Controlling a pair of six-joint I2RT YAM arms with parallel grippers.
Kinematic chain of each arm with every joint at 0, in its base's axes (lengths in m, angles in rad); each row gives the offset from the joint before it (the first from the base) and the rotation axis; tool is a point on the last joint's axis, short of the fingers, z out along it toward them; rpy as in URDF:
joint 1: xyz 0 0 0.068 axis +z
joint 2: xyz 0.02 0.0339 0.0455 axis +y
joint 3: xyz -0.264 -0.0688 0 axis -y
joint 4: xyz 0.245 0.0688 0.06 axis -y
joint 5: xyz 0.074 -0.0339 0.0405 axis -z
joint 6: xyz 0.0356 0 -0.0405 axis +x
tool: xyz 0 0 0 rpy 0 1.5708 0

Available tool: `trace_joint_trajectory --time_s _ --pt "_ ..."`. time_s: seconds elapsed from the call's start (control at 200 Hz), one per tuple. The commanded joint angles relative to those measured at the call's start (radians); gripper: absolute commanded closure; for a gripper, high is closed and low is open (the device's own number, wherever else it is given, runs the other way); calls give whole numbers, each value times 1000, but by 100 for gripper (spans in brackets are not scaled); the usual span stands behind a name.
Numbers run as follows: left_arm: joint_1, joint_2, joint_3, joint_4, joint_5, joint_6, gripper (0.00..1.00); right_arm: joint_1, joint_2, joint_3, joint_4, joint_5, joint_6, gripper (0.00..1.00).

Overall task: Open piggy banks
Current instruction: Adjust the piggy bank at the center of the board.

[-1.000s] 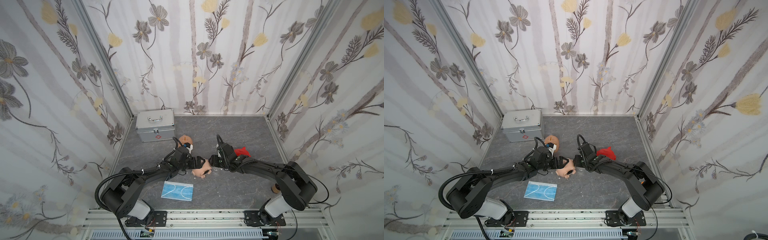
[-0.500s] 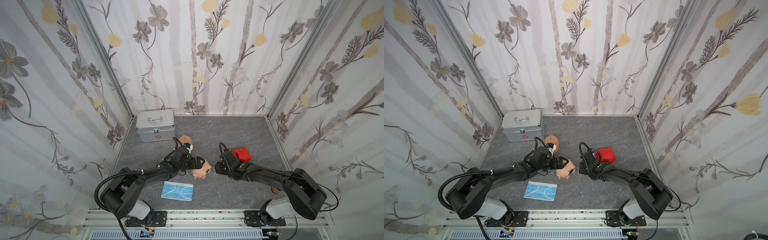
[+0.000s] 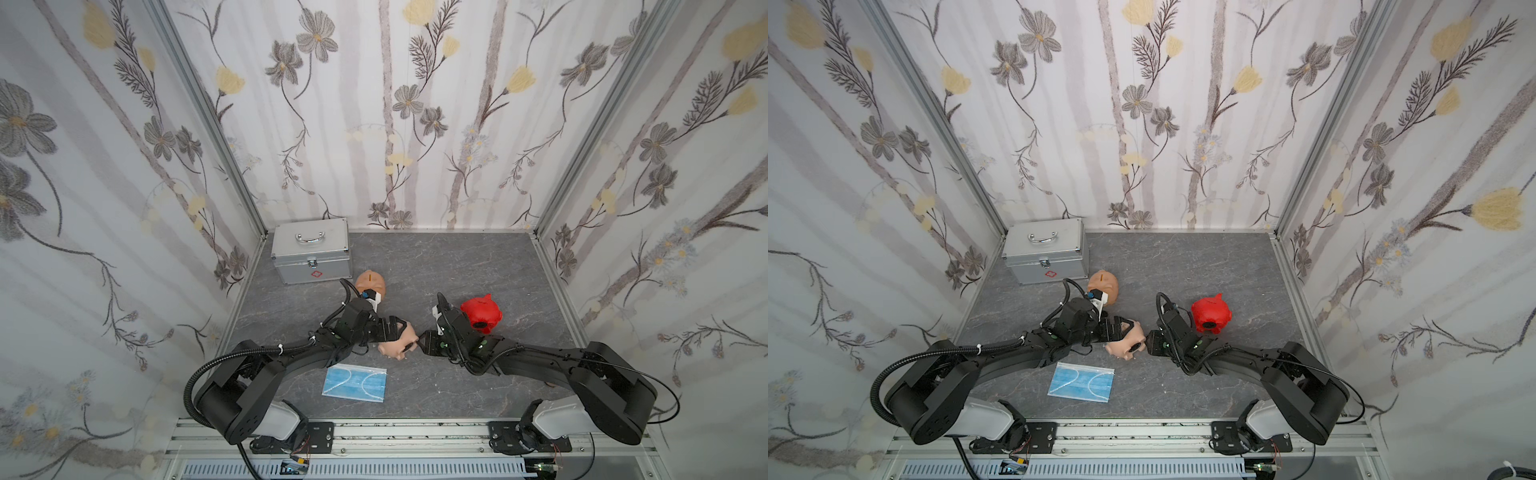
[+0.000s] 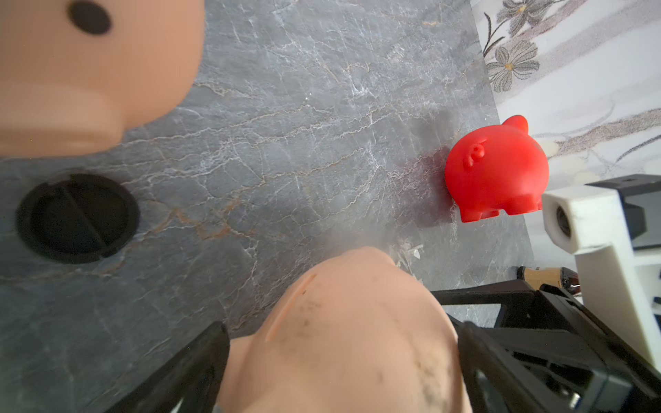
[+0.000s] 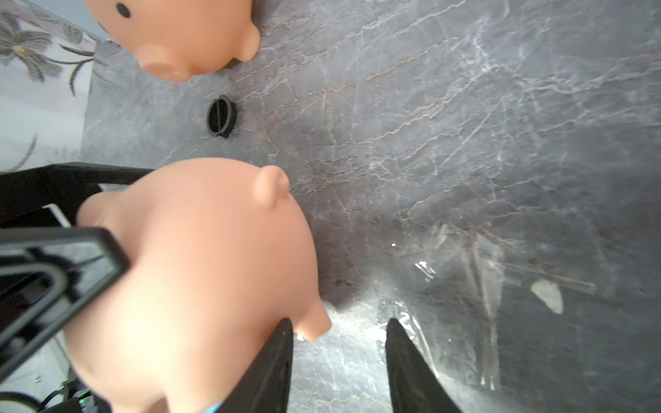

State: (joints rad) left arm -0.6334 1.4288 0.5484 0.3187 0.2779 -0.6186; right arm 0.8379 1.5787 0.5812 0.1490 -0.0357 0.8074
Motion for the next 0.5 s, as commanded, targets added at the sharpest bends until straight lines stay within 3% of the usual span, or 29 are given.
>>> trace_joint_trajectory --time_s 0.0,0.255,0.415,0.495 --pt "18 -10 -31 -33 -25 -23 0 4 7 6 101 -46 16 56" --pt "40 -18 -87 20 -8 -58 0 7 -34 -18 125 35 15 55" --pt "42 -16 -102 34 -10 -66 0 26 -170 -136 294 158 -39 45" --pt "44 -12 -104 40 -13 -71 0 27 -212 -218 450 197 -80 34"
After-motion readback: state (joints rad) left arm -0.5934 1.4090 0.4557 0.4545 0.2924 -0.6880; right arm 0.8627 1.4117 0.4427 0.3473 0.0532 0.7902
